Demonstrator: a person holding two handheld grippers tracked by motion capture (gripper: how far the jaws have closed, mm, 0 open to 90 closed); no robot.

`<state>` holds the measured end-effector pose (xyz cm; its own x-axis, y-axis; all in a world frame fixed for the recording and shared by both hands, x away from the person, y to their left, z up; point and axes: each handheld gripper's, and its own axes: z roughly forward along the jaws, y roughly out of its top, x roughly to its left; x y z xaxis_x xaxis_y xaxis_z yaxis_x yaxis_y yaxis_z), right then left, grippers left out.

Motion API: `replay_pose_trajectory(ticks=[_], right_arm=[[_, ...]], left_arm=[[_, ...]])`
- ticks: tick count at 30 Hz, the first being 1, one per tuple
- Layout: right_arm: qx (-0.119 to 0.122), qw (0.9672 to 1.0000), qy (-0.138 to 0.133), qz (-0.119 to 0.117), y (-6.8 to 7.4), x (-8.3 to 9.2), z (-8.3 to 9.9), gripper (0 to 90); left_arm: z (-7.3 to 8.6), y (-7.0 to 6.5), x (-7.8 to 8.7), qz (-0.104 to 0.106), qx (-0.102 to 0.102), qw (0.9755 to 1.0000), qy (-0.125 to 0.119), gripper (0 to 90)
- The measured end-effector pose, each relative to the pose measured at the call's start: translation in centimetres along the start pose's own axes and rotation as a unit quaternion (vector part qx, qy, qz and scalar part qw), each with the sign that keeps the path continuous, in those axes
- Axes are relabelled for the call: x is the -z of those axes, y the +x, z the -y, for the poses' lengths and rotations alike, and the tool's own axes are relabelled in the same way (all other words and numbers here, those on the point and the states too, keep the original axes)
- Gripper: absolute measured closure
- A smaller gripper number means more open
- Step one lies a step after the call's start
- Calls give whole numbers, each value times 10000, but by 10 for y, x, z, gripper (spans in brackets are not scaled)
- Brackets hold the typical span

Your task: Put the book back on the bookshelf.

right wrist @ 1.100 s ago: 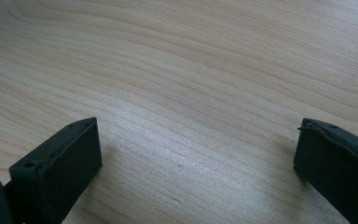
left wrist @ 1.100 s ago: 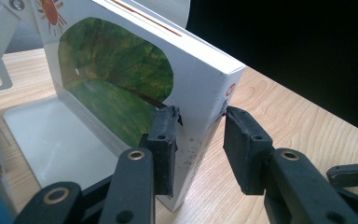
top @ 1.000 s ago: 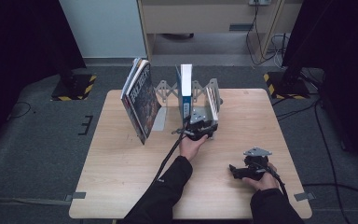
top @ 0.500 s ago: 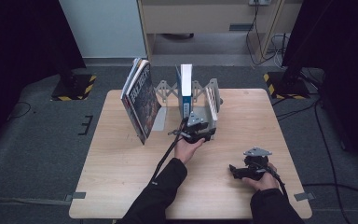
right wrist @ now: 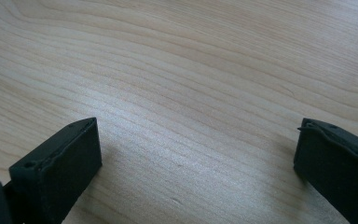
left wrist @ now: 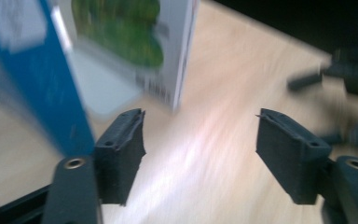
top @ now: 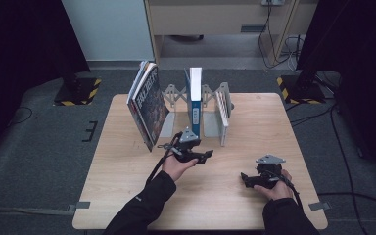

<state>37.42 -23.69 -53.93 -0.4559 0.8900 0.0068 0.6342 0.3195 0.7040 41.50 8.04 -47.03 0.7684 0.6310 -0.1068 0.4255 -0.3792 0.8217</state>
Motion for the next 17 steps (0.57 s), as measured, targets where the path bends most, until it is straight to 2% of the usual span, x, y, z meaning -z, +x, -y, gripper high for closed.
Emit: replay_pose_trajectory(ticks=[3, 9, 14, 16, 17], right_arm=[[-1, 10000, -5, 8, 0, 0, 0, 10], [-2, 10000, 1, 0, 0, 0, 0, 9], [-51, 10000, 2, 21, 1, 0, 0, 11], [-54, 10000, -8, 40, 1, 1, 0, 14], [-55, 10000, -9, 42, 0, 1, 0, 20]], left_arm=[[13, 3, 16, -26, 2, 9999, 170, 276], [43, 13, 52, -90, 279, 9992, 286, 226], [74, 29, 88, -315, 610, 9966, 451, 193], [89, 38, 102, -442, 769, 9949, 477, 183], [98, 44, 110, -549, 897, 9933, 484, 181]])
